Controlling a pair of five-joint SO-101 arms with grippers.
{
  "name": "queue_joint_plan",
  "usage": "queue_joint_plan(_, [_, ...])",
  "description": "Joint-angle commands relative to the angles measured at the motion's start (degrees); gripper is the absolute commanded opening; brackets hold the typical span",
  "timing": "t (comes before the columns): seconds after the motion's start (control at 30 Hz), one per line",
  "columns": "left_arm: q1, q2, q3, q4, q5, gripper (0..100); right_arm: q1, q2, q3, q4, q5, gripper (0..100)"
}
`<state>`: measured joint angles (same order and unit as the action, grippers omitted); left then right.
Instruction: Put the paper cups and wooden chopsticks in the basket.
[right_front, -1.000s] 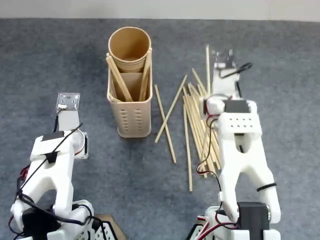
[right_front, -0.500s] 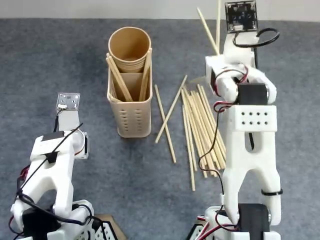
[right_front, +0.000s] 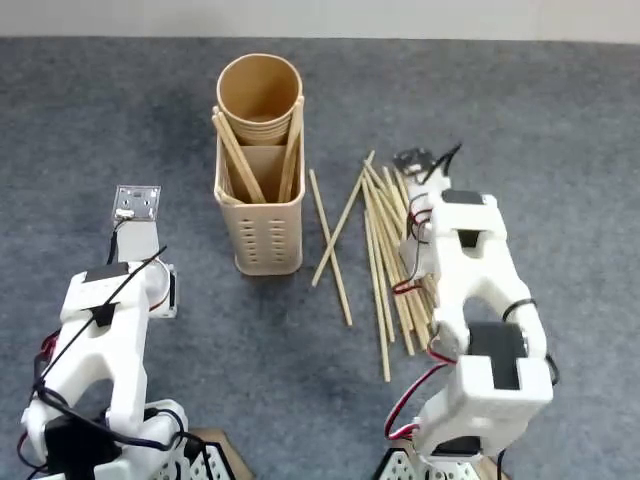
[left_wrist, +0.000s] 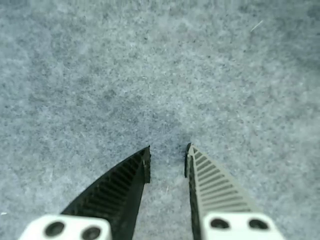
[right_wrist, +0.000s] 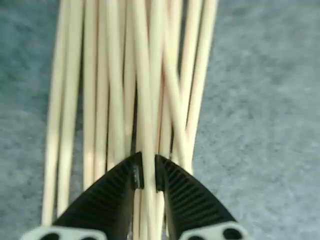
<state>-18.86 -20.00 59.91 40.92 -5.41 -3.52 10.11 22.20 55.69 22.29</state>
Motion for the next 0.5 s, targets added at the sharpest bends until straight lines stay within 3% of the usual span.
queue_joint_plan(0.0, [1.45, 0.13, -0.13, -0.88, -0.70, 15, 0.92, 2.59, -0.13, -2.15, 1.05, 0.5])
queue_joint_plan(0.17, [1.45, 0.13, -0.13, -0.88, -0.70, 15, 0.92, 2.59, -0.66, -5.32, 1.05, 1.4])
queue_joint_plan(0.37, [1.45, 0.13, -0.13, -0.88, -0.70, 15, 1.19, -1.27, -0.48, -5.32, 1.05, 13.7])
queue_joint_plan(0.47, [1.45, 0.13, -0.13, -0.88, -0.70, 15, 1.10, -4.18, -0.31, -5.32, 1.05, 14.3])
